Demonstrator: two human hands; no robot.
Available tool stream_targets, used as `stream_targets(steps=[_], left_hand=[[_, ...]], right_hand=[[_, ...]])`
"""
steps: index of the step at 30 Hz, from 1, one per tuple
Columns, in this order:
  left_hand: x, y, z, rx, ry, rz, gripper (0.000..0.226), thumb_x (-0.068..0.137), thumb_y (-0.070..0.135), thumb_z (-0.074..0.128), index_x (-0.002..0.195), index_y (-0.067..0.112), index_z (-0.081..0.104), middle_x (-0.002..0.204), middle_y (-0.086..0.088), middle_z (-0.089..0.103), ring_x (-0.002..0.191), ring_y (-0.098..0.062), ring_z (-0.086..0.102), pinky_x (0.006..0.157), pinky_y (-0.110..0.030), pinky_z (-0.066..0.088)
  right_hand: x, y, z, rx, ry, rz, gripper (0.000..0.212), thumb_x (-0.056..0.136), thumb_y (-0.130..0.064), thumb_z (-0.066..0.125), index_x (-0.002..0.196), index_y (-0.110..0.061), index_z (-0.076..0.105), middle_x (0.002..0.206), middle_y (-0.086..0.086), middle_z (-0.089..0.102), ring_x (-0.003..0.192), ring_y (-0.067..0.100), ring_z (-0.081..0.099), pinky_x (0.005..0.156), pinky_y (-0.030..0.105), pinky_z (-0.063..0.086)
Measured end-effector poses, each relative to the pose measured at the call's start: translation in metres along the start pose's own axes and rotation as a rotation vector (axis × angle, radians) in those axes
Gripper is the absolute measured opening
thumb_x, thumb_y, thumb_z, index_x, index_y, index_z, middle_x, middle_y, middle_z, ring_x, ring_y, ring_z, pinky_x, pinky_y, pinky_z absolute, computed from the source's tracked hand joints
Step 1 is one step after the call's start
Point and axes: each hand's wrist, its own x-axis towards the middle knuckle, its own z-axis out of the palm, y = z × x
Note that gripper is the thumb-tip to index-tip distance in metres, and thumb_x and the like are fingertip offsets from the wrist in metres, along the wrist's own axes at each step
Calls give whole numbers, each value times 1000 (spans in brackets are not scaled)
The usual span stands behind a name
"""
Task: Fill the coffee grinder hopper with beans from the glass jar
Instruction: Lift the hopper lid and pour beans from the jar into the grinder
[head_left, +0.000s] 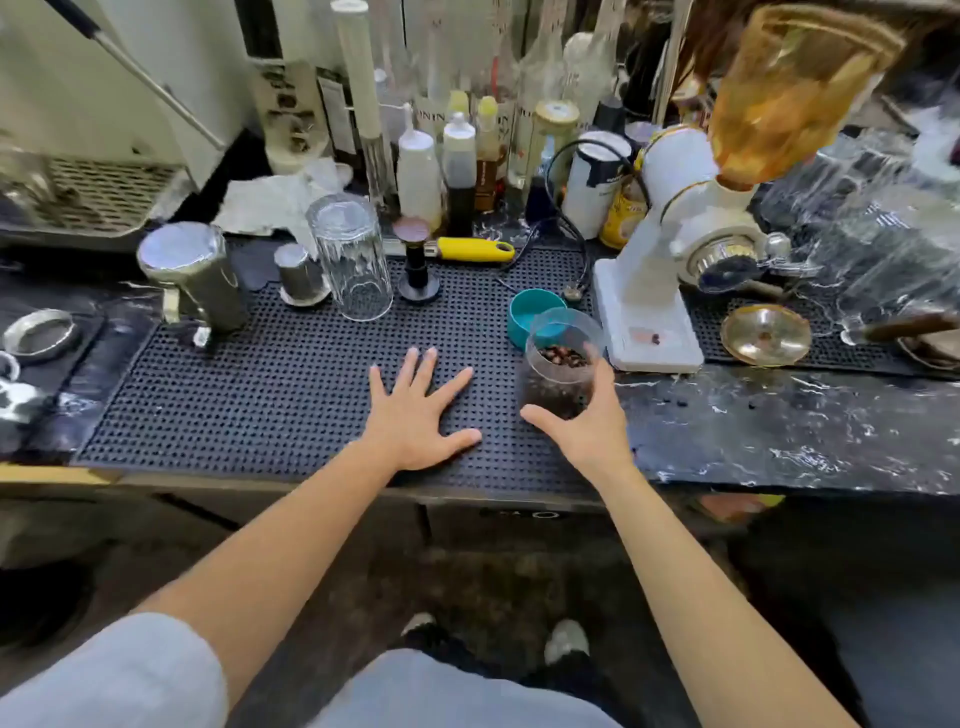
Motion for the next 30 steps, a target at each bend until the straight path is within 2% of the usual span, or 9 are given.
stream_targets(steps=[6,12,15,17,19,21,23,26,30], left_hand=[[-3,3,3,70,43,-13,77,71,84,1,138,51,-16,157,-6,-12,140,-27,-17,103,-70,-7],[14,12,-22,78,-218,-32,86,74,81,26,143,42,-7,156,-14,-12,140,-37,-12,104,-71,11],[30,26,-55,137,-427,-71,95,71,82,38,145,37,-1,155,-19,1,139,-41,4,103,-64,25],[43,40,-87,147,-495,-82,103,61,92,30,145,34,13,152,-15,25,135,-34,28,103,-54,33],[57,56,-120,114,-427,-26,115,45,101,16,137,33,35,139,-6,48,121,-26,47,94,-41,42],[72,76,-150,73,-260,39,118,38,102,13,129,33,42,126,-2,58,109,-22,56,79,-35,45],[91,101,-176,-54,-145,92,121,42,101,23,141,32,28,136,-5,51,116,-24,52,86,-35,46],[119,149,-209,-447,8,207,114,55,88,49,146,36,6,152,-4,29,134,-25,32,105,-38,31],[144,206,-228,-981,228,353,91,64,55,77,135,43,21,143,-2,41,129,-13,38,105,-32,30]], right_hand=[[-3,-10,11,36,169,24,85,53,-56,78,125,-52,33,128,-19,50,117,2,46,96,26,40],[-7,-23,-20,84,324,-45,77,47,-58,81,110,-63,38,112,-34,53,105,-9,50,86,16,41],[-5,-33,-71,96,425,-91,82,46,-56,82,119,-48,46,115,-18,59,108,4,54,91,29,46],[-2,-45,-117,93,481,-174,73,45,-54,81,111,-50,49,109,-16,62,100,-1,57,84,21,47],[6,-56,-162,62,511,-254,67,46,-50,80,104,-56,49,103,-20,62,94,-6,57,74,12,45],[16,-65,-203,15,527,-302,68,48,-51,81,107,-53,47,104,-17,62,95,-2,58,75,17,45],[31,-69,-239,-30,545,-342,71,50,-51,81,111,-47,47,107,-12,61,98,9,58,80,29,47],[63,-77,-283,-97,530,-408,76,52,-54,80,118,-39,45,110,-5,60,101,17,56,83,39,49],[105,-94,-318,-213,497,-511,78,51,-59,75,118,-36,43,105,-6,56,94,15,54,78,38,49]])
